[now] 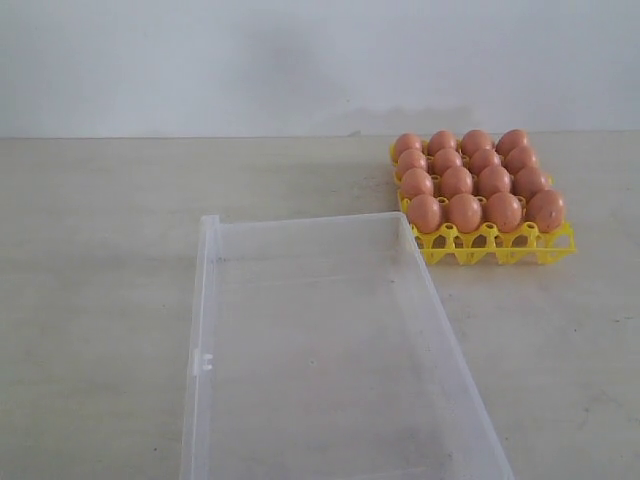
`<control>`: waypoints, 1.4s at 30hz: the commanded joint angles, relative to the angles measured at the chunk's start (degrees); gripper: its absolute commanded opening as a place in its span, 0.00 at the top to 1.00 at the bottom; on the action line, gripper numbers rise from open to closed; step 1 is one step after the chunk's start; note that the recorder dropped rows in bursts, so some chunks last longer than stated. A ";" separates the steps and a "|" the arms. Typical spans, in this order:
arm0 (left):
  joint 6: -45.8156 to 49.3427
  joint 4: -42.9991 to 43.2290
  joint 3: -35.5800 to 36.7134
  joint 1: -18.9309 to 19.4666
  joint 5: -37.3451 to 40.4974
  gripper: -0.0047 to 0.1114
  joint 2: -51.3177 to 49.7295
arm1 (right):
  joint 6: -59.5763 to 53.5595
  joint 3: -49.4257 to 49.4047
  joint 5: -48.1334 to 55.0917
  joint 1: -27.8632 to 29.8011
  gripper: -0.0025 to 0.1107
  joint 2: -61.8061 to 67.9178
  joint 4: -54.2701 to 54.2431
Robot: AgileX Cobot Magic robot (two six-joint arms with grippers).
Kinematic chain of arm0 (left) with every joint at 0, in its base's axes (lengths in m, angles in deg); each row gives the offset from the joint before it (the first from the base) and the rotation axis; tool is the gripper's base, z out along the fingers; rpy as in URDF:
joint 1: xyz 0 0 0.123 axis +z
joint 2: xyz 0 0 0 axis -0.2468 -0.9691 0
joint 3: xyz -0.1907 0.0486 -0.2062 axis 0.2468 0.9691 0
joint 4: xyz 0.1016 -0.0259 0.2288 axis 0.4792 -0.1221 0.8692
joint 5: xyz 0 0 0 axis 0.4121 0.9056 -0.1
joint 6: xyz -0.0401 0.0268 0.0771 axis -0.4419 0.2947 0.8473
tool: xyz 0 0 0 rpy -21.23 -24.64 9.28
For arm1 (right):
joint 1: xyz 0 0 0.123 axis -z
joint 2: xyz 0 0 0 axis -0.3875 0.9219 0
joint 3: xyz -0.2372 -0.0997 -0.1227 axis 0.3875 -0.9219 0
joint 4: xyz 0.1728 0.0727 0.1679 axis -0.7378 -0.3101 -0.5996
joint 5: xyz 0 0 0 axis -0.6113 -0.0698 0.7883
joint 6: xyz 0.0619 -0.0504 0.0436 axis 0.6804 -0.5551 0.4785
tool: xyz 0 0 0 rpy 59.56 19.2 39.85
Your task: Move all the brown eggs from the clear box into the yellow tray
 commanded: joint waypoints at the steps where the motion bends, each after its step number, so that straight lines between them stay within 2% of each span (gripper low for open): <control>1: 0.13 -0.14 0.15 0.09 -0.40 0.92 0.12 | 0.63 0.05 -0.10 0.38 0.98 -0.26 0.57; 42: 0.13 -0.14 0.15 1.00 -0.39 0.92 0.12 | 0.85 0.05 -0.10 0.43 0.98 -0.26 0.35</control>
